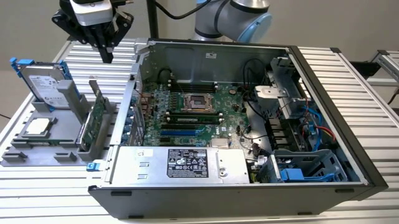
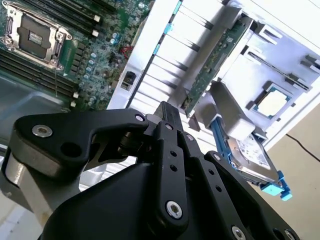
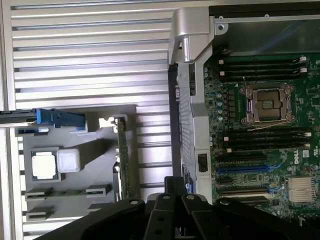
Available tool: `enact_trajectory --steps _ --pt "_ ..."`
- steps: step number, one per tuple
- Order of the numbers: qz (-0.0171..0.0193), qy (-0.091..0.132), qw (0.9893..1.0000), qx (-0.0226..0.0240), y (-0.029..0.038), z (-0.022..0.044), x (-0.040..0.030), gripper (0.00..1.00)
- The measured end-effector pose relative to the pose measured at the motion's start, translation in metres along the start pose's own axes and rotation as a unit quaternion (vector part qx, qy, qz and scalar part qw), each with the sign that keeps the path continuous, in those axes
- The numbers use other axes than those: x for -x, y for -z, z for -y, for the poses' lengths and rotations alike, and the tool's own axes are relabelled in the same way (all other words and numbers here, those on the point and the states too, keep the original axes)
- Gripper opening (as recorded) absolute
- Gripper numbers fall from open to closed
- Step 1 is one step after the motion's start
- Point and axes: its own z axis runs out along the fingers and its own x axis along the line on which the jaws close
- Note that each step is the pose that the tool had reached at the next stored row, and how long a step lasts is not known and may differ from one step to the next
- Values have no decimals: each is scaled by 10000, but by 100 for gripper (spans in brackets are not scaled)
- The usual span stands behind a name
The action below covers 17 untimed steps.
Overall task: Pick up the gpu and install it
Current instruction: 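Reach for the gpu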
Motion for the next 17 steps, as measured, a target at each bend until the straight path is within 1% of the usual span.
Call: enact_trajectory --steps 17 --pt "1 -1 10000 21 6 20 -256 0"
